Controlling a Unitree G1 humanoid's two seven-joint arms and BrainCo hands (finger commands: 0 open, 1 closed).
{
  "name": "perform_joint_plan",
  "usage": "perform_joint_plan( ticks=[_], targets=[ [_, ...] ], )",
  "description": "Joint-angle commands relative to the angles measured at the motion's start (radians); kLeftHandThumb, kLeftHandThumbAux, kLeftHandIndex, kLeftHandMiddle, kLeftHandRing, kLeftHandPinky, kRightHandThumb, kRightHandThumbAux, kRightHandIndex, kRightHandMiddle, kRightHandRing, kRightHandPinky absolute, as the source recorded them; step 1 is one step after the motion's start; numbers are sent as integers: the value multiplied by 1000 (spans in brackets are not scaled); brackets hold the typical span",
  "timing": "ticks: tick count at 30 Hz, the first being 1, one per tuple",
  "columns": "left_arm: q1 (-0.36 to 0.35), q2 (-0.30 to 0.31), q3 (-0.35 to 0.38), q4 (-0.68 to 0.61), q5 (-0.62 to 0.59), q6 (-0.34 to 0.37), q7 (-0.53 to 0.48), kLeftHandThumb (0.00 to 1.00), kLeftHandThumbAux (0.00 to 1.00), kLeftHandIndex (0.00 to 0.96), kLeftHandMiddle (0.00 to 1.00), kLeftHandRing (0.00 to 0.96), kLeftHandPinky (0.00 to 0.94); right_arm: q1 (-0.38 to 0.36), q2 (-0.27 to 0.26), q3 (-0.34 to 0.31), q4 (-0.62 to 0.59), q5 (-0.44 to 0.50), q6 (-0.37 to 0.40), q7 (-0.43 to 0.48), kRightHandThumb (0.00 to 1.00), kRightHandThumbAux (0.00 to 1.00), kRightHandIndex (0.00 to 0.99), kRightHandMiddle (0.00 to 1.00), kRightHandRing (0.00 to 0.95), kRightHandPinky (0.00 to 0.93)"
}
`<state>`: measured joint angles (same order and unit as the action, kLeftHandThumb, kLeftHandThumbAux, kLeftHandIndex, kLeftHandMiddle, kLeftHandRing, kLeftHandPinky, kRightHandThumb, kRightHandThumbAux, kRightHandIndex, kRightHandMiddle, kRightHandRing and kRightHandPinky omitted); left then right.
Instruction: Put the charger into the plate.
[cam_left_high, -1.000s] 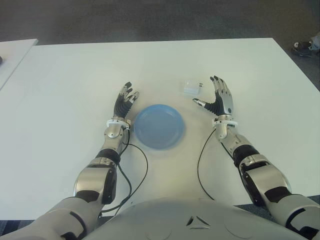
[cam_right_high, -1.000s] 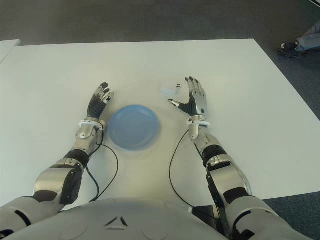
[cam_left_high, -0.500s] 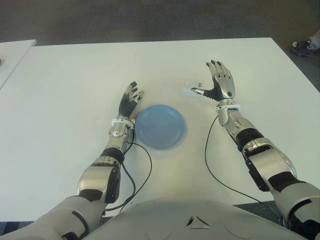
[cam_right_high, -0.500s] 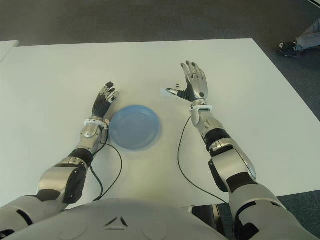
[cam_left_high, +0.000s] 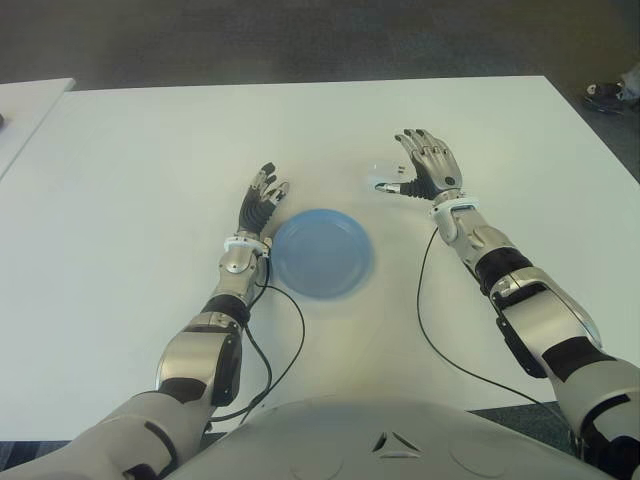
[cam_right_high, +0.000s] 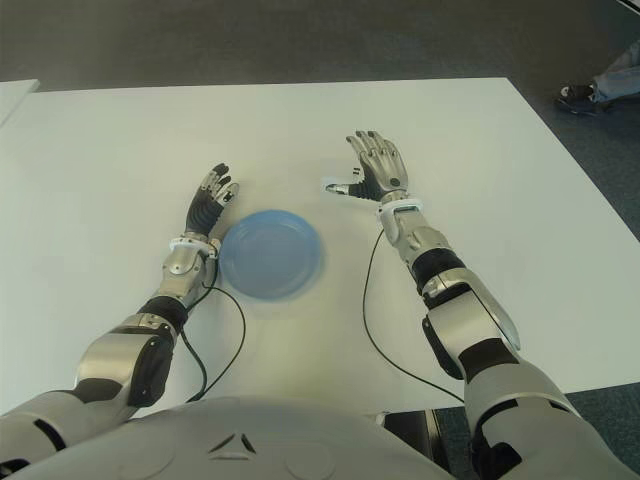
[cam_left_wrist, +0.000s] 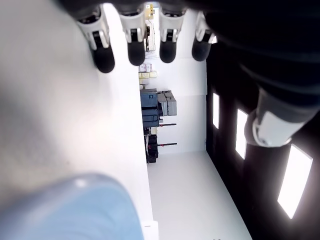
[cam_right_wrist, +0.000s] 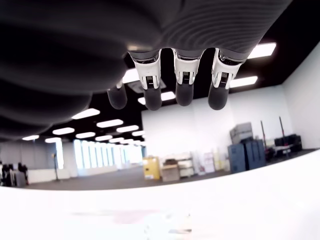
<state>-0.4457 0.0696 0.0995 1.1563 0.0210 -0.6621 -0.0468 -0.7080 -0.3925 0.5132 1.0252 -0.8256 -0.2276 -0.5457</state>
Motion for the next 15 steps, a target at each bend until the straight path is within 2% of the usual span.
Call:
perform_joint_plan(
  ticks=[1, 5, 9, 15],
  targets=[
    [35, -16, -11, 30, 12, 54, 19, 0, 502, 0, 59, 89, 143, -59, 13, 37, 67, -17, -11, 56, 3, 345, 0, 0, 0, 0],
    [36, -16, -14, 28, 17, 53, 26, 0, 490, 0, 63, 91, 141, -90, 25, 59, 118, -17, -32, 83, 0, 352, 0, 0, 0, 0],
    [37, -16, -11, 28, 9, 60, 10, 0, 490, 0, 67, 94, 148, -142, 69, 68, 211, -2, -52, 128, 0, 373, 0, 0, 0, 0],
    [35, -17, -10, 30, 4, 59, -4, 0, 491, 0, 71, 97, 143, -168, 91, 65, 259, 17, -81, 154, 0, 410, 0, 0, 0, 0]
  ],
)
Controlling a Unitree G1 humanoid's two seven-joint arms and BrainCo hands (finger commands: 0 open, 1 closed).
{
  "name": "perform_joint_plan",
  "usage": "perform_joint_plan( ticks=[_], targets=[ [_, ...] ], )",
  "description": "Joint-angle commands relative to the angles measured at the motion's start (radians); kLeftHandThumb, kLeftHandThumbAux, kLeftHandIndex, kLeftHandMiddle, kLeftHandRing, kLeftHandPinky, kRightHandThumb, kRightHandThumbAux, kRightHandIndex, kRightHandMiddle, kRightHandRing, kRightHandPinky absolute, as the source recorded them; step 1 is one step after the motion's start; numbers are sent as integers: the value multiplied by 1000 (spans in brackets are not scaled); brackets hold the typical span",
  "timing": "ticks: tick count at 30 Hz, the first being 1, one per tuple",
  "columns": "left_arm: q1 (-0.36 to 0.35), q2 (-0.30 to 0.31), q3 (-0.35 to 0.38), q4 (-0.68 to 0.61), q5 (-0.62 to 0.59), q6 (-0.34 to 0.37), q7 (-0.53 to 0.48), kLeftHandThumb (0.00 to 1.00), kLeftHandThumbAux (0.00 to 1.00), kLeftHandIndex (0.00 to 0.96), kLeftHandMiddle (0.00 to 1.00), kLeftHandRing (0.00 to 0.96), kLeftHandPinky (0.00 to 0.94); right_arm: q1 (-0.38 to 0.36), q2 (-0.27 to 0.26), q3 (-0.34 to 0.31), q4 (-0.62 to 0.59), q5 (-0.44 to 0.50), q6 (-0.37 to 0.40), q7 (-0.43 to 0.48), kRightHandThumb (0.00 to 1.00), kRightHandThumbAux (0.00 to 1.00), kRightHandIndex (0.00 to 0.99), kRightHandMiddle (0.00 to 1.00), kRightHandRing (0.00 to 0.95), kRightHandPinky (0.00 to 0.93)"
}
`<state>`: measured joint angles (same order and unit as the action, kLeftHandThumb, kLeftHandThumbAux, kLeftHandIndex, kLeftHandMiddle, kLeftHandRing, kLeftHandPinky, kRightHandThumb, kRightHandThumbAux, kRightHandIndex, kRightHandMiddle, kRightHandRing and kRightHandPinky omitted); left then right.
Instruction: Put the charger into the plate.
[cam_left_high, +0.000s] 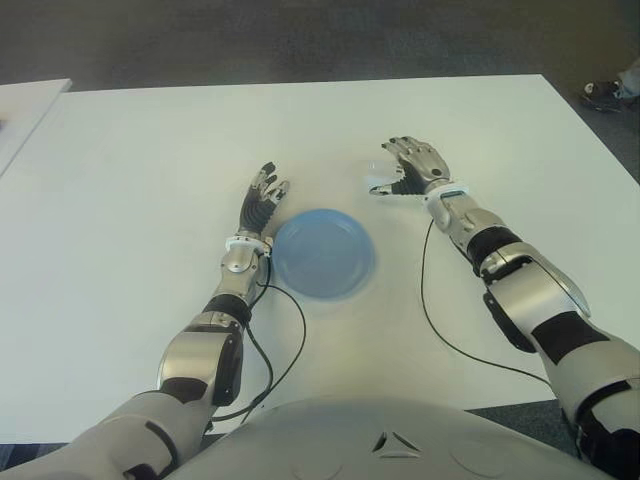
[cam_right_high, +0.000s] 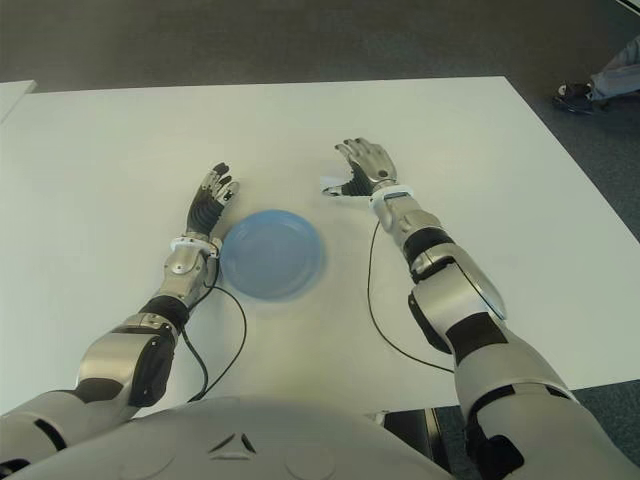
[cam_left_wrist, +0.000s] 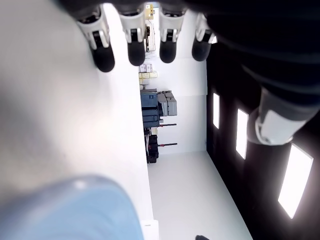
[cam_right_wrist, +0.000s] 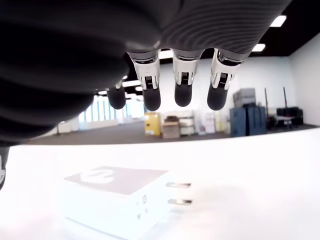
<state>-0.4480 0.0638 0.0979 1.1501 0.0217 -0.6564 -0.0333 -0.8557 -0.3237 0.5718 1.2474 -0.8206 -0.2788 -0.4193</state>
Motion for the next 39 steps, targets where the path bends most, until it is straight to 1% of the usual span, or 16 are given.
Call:
perform_joint_plan(
  ticks=[1, 9, 18, 23, 32, 39],
  targets=[
    [37, -10, -10, 36, 6, 52, -15, 0, 490, 0, 70, 97, 141, -23, 29, 2, 44, 18, -35, 37, 0, 420, 0, 0, 0, 0],
    [36, -14, -14, 33, 12, 49, -5, 0, 482, 0, 67, 98, 150, -26, 62, -17, 83, 51, -50, 90, 0, 476, 0, 0, 0, 0],
    [38, -22, -13, 26, 10, 53, -1, 0, 482, 0, 79, 106, 153, -7, 66, -46, 103, 97, -67, 172, 0, 560, 0, 0, 0, 0],
    [41, -24, -11, 19, 8, 52, -5, 0, 482, 0, 87, 114, 162, 9, 68, -71, 109, 131, -73, 240, 0, 599, 0, 0, 0, 0],
    [42, -25, 8, 17, -20, 49, -32, 0, 482, 0, 88, 112, 160, 35, 80, -104, 114, 175, -49, 320, 0, 605, 0, 0, 0, 0],
    [45, -25, 18, 13, -43, 46, -65, 0, 491, 0, 89, 112, 161, 51, 80, -126, 116, 205, -32, 361, 0, 600, 0, 0, 0, 0]
  ],
)
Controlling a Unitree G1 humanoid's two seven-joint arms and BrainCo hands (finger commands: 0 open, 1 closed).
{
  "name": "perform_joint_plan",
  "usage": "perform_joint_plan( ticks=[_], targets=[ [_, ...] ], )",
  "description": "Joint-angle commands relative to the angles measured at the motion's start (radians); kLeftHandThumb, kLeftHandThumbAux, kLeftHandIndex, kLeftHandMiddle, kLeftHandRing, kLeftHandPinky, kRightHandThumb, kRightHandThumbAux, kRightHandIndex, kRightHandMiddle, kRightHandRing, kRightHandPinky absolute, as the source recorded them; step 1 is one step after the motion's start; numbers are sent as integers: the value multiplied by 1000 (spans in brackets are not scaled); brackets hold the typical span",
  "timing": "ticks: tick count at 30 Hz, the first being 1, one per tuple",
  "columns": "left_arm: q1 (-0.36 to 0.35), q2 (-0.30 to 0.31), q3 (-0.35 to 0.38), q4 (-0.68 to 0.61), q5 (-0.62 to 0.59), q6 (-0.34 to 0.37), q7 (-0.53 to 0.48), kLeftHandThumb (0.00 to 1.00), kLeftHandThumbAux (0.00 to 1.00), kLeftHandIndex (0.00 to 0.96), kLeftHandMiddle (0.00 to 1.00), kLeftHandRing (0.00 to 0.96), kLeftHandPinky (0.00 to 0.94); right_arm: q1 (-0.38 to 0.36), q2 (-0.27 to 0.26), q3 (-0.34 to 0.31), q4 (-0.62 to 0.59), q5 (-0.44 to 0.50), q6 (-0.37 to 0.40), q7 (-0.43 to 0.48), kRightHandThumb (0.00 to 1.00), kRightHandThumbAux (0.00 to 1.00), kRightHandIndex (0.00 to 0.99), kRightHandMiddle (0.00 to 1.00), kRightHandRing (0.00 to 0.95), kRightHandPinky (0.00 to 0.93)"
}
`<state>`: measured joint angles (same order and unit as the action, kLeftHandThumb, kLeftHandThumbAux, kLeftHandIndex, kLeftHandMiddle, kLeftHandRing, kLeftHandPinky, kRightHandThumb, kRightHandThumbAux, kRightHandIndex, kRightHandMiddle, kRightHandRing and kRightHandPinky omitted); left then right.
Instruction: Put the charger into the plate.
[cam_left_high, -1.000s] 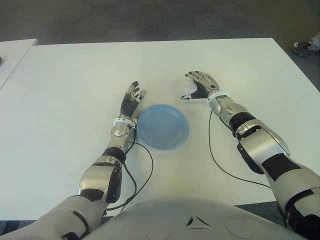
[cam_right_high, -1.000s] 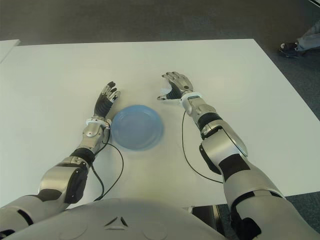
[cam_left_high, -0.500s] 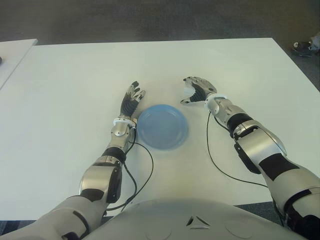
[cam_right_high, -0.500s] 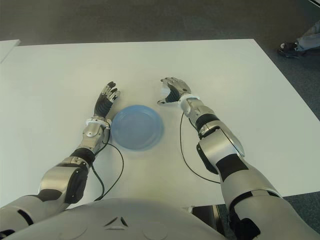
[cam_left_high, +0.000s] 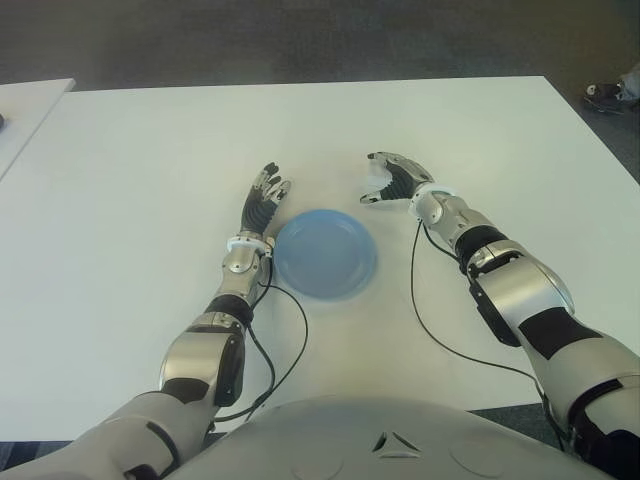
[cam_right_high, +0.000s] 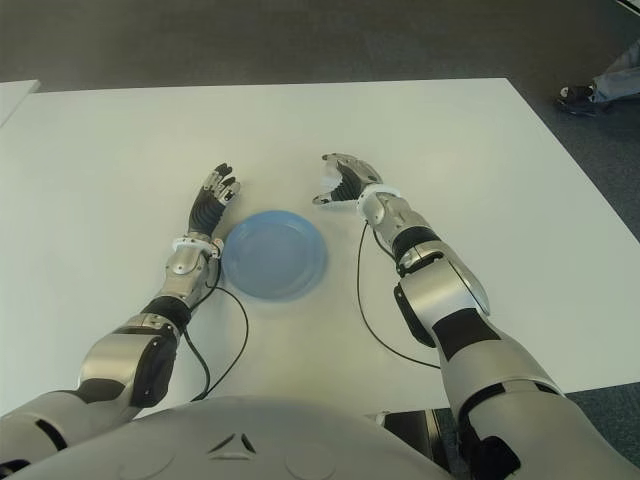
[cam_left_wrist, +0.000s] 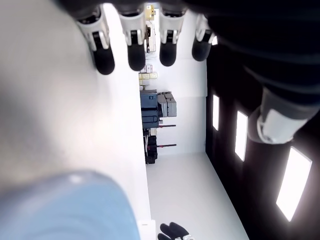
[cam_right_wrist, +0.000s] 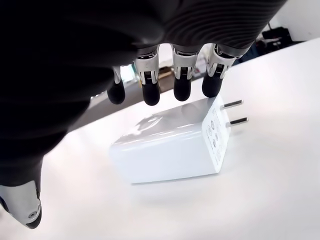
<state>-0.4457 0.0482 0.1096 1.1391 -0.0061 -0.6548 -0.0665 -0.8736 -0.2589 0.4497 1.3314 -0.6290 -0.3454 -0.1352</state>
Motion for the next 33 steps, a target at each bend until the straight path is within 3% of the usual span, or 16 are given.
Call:
perform_joint_plan(
  ticks=[1, 20, 33],
  targets=[
    [43, -9, 9, 23, -20, 44, -38, 0, 492, 0, 89, 112, 162, 74, 13, -8, 32, 19, 37, 81, 0, 599, 0, 0, 0, 0],
    [42, 1, 34, 17, -58, 63, -81, 0, 517, 0, 100, 135, 184, 140, -33, -30, 26, 62, 60, 144, 0, 534, 0, 0, 0, 0],
    [47, 15, 44, 19, -62, 80, -90, 0, 522, 0, 94, 129, 161, 214, -156, 15, -17, 29, -21, 110, 0, 504, 0, 0, 0, 0]
  ],
)
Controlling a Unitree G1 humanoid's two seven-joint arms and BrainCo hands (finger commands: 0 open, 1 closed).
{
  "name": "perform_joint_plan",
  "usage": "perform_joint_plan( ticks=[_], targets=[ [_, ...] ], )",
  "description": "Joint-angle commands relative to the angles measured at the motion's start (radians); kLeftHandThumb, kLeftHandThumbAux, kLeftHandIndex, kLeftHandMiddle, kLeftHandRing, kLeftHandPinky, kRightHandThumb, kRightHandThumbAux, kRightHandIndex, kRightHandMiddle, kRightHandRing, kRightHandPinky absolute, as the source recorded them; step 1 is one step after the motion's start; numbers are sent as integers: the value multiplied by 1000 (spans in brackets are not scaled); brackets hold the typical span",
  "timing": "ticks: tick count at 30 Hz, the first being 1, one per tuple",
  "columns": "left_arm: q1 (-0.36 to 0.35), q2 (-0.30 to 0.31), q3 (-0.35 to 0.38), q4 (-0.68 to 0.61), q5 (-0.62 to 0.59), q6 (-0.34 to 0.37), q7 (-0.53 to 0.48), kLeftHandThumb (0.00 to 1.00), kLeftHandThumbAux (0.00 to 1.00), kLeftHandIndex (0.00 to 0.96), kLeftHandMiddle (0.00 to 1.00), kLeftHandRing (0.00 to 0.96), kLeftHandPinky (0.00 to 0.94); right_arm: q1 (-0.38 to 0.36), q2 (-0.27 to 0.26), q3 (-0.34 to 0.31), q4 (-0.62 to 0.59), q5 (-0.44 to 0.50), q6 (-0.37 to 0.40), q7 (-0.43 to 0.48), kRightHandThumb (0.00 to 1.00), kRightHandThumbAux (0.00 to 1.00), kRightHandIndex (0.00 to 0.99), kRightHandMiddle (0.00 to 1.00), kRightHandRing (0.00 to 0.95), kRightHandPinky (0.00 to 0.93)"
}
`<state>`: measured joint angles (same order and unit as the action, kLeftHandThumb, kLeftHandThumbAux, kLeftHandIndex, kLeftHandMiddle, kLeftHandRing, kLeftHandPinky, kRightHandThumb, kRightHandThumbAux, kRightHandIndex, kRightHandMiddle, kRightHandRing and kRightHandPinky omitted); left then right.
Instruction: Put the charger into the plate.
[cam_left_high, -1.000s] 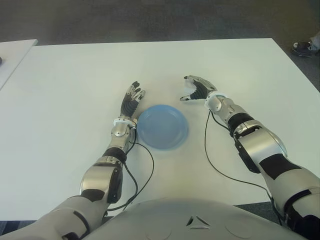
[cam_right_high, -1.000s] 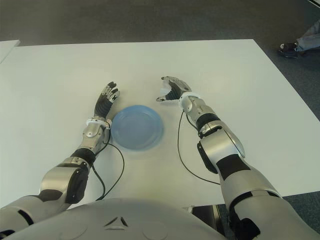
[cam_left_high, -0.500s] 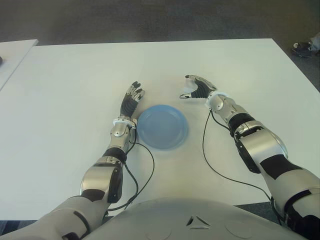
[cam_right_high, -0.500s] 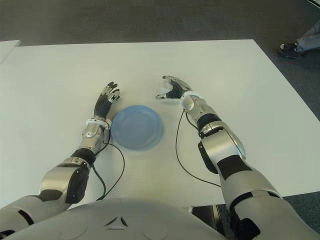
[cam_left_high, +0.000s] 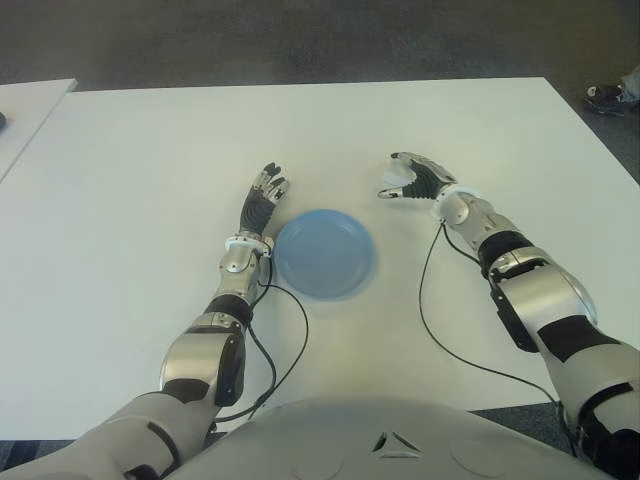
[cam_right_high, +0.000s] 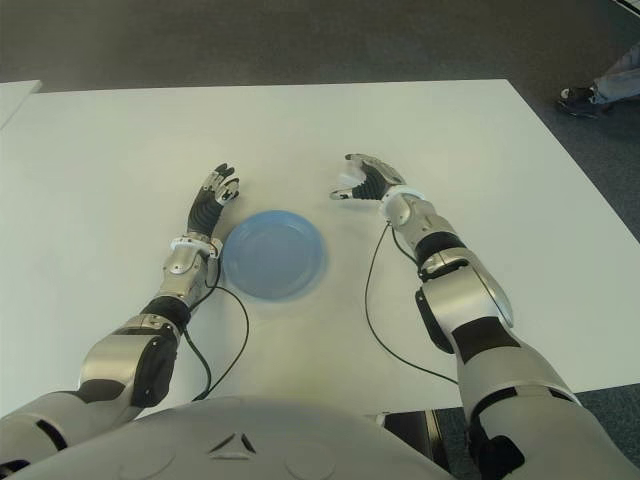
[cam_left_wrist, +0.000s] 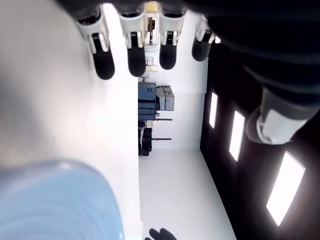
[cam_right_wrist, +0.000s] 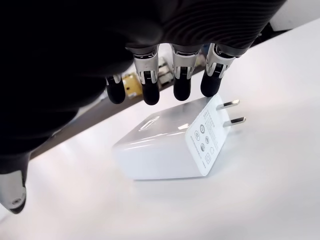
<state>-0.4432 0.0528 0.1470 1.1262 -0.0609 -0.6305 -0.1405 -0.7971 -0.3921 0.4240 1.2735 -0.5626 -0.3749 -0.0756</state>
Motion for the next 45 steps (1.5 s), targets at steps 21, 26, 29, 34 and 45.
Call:
perform_joint_plan(
  ticks=[21, 26, 29, 34, 45],
  targets=[
    [36, 27, 18, 53, -18, 61, -37, 0, 538, 0, 91, 122, 155, 265, -198, 110, -79, -76, -176, -33, 0, 589, 0, 21, 20, 0],
    [34, 27, 18, 54, -20, 62, -33, 0, 538, 0, 96, 128, 164, 302, -229, 111, -124, -71, -218, -38, 0, 597, 0, 23, 22, 0],
    [34, 28, 17, 54, -19, 60, -31, 0, 538, 0, 99, 131, 166, 334, -248, 104, -171, -62, -241, -39, 0, 603, 0, 22, 20, 0],
    [34, 30, 15, 54, -16, 61, -30, 0, 538, 0, 102, 133, 165, 397, -281, 85, -274, -41, -267, -38, 0, 627, 0, 18, 21, 0],
    [27, 33, 14, 56, -17, 66, -33, 0, 541, 0, 98, 129, 159, 548, -322, 51, -502, -10, -291, -15, 0, 613, 0, 1, 25, 0]
  ],
)
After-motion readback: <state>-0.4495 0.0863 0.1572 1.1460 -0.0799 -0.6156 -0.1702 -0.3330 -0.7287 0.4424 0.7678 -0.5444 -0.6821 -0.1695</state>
